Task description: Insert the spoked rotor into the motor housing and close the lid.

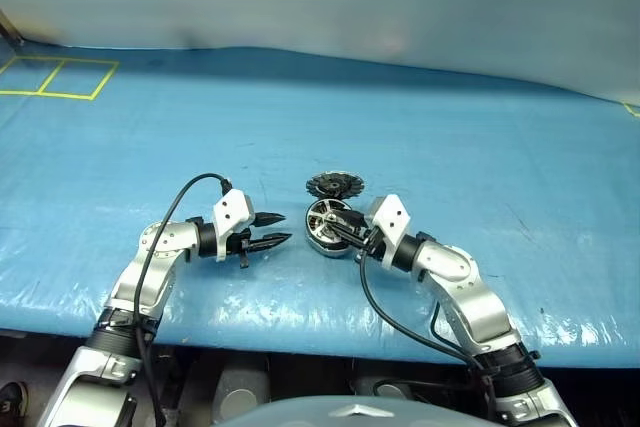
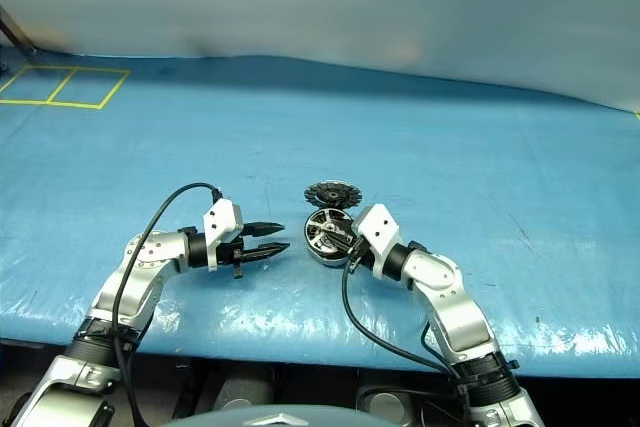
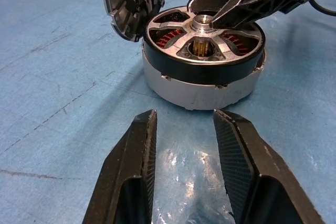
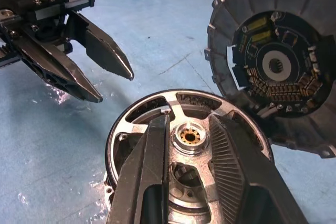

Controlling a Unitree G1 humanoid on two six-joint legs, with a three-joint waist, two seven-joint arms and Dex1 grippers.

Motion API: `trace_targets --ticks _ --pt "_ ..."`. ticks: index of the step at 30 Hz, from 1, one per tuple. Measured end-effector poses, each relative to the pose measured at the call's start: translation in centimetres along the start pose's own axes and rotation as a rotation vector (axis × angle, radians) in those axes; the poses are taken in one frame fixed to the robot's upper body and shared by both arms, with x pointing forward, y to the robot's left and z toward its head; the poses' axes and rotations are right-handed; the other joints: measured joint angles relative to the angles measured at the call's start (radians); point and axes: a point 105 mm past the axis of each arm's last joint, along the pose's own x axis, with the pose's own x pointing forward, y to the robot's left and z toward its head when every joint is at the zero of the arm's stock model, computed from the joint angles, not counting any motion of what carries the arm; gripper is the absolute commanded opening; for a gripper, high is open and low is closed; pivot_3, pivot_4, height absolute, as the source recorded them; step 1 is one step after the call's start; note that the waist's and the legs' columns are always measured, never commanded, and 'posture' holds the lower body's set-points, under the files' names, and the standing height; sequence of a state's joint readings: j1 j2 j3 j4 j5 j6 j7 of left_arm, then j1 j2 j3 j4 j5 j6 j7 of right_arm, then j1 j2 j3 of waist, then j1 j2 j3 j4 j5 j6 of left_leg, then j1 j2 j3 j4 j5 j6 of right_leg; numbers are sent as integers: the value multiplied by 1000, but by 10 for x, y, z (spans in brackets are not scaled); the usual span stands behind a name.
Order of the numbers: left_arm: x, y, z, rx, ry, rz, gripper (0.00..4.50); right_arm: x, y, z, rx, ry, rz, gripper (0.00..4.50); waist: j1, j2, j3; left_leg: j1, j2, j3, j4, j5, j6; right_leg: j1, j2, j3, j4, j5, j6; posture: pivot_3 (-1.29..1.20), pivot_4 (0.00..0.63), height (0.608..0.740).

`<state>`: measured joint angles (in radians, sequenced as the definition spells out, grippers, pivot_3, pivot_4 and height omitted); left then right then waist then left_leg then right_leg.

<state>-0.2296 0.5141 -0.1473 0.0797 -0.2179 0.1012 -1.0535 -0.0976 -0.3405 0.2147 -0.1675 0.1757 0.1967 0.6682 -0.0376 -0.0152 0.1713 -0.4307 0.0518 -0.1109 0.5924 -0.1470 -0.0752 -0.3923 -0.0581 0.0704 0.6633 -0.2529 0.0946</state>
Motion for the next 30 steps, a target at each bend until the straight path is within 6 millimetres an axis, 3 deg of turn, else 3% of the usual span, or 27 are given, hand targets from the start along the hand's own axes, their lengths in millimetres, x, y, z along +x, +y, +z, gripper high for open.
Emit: trace_targets --ticks 11,14,24,30 --pt "0 0 0 0 0 5 1803 0 -1 -1 10 2 -3 1217 0 0 0 0 0 0 0 0 0 0 0 0 0 0 0 0 150 740" --pt "0 0 0 1 0 5 1803 0 -1 -2 19 3 -4 355 0 0 0 0 0 0 0 0 0 0 0 0 0 0 0 0 150 740" --pt "0 0 0 2 0 4 1803 0 -3 0 108 -28 -15 354 -1 0 0 0 0 0 -1 0 0 -1 0 0 0 0 0 0 150 740" --pt "1 0 0 1 -2 4 1803 -2 -6 21 162 -130 -21 354 -1 0 0 -1 0 0 -1 0 0 -1 0 0 -1 0 0 0 150 740"
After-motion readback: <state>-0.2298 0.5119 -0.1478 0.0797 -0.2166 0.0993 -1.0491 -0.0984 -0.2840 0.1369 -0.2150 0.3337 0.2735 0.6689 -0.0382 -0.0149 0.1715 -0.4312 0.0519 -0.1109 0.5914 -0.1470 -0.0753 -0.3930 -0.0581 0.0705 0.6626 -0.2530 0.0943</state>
